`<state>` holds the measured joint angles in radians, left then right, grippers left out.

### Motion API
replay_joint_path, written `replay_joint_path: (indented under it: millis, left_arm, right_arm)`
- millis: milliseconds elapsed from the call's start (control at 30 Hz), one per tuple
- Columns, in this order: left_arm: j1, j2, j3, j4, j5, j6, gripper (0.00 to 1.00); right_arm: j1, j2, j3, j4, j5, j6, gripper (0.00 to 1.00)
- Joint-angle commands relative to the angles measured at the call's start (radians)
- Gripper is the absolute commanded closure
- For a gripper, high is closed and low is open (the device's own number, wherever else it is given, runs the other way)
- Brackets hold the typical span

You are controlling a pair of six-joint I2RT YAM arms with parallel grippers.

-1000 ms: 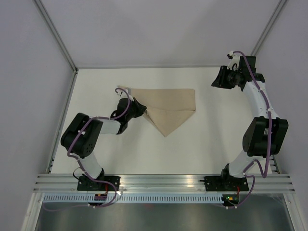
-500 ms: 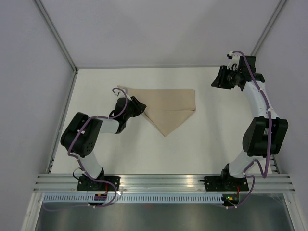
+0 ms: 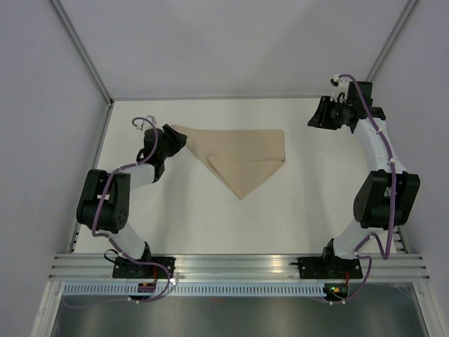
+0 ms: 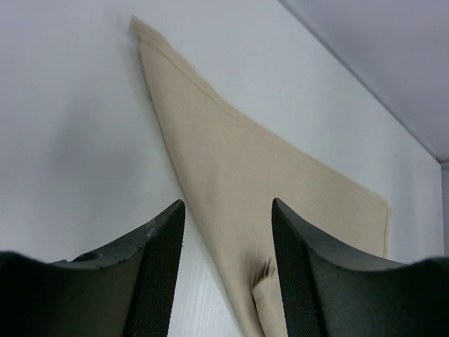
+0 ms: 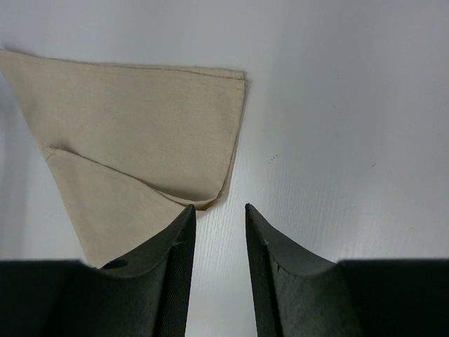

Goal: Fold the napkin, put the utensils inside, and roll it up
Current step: Fold the napkin

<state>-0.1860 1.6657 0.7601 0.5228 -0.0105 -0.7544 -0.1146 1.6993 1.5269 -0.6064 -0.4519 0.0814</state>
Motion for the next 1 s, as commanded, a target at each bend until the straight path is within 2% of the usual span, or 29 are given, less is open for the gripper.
replay_joint_path:
  millis: [0,100,267,467,667,867,967]
  left_arm:
    - [0.074,0.034,0.129,-0.131,-0.005,-0.002,0.42]
    - [0.138,0.117,0.255,-0.204,0.056,0.009,0.42]
    - [0.155,0.242,0.399,-0.311,0.103,0.036,0.43]
    - [0.155,0.359,0.473,-0.307,0.181,0.023,0.46]
    - [0.155,0.437,0.541,-0.340,0.176,0.010,0.48]
    - [0.155,0.492,0.610,-0.377,0.176,-0.002,0.58]
    - [0.155,0.516,0.639,-0.394,0.175,0.000,0.68]
  right_arm:
    - [0.010,0.002,0.007,0.005,-0.014,0.000,0.59]
    - [0.015,0.003,0.010,0.007,-0.014,0.000,0.59]
    - [0.021,0.010,0.015,0.007,-0.014,0.001,0.60]
    - [0.023,0.017,0.018,0.007,-0.018,0.003,0.60]
    - [0.024,0.020,0.016,0.007,-0.016,0.000,0.60]
    - [0.024,0.019,0.016,0.010,-0.013,0.001,0.60]
    - [0.023,0.019,0.013,0.010,-0.010,0.003,0.60]
